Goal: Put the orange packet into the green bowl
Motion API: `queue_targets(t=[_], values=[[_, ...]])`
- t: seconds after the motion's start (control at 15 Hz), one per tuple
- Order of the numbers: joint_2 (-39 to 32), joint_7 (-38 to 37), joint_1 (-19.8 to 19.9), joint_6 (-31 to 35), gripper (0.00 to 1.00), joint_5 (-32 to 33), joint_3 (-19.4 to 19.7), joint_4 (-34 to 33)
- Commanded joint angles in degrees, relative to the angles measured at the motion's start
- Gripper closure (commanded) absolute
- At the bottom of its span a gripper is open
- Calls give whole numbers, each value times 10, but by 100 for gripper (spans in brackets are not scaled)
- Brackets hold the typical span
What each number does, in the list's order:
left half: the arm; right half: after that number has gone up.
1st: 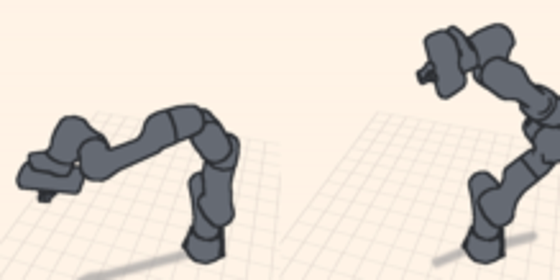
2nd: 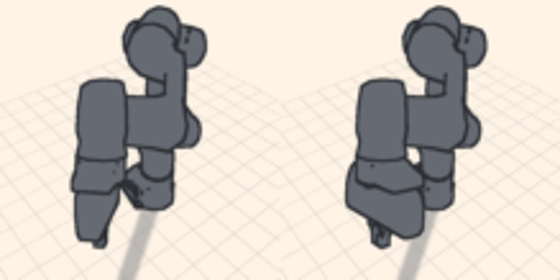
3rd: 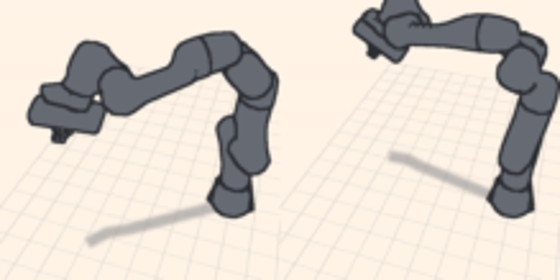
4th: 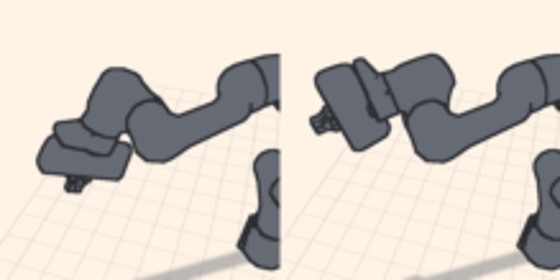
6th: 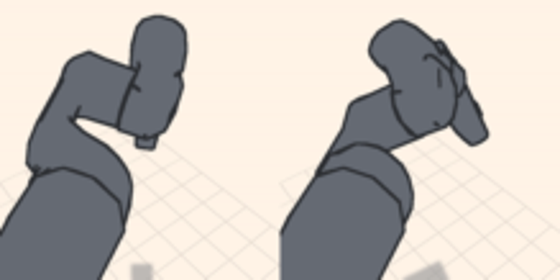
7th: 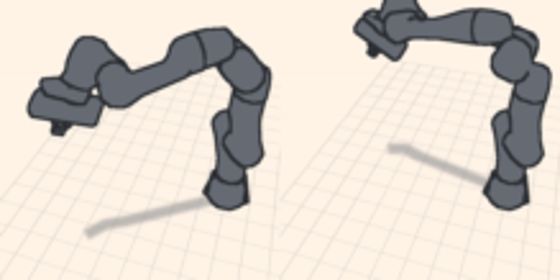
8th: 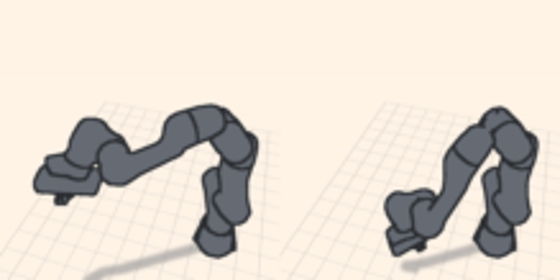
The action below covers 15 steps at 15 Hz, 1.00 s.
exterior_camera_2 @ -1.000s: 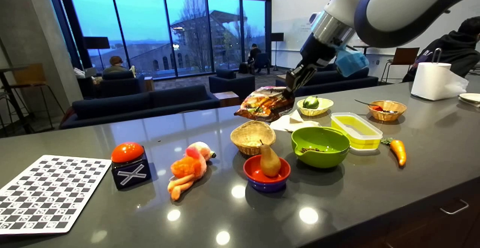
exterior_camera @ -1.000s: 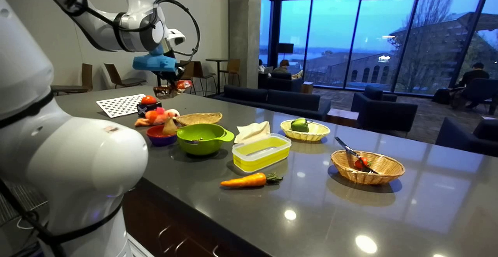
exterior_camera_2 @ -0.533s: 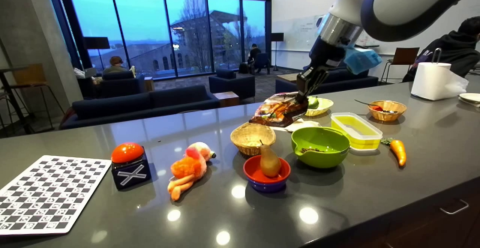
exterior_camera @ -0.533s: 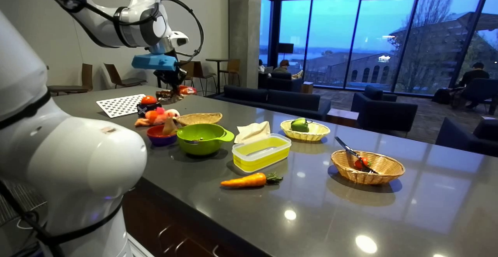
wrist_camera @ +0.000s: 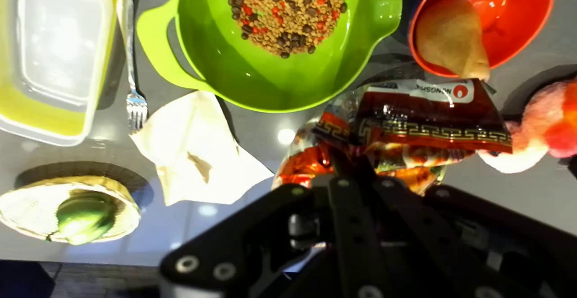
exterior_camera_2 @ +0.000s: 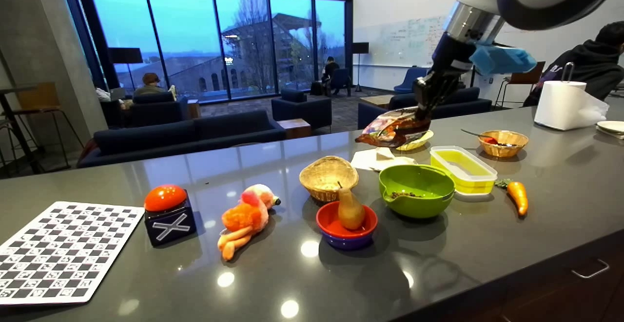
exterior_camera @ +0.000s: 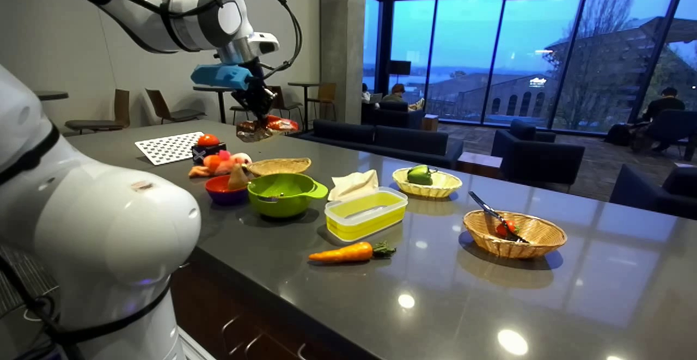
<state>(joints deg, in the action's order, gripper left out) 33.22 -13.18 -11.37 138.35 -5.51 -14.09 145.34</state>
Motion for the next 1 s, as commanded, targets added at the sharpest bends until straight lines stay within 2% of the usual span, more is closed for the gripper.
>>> queue_targets(t=[0.0,0.47,0.93], values=[[33,-31,25,-37,99,-6,17,23],[-14,-49,52,-98,99,-29,48,24],[-66,-43,49,-104,99,-74,59,12]])
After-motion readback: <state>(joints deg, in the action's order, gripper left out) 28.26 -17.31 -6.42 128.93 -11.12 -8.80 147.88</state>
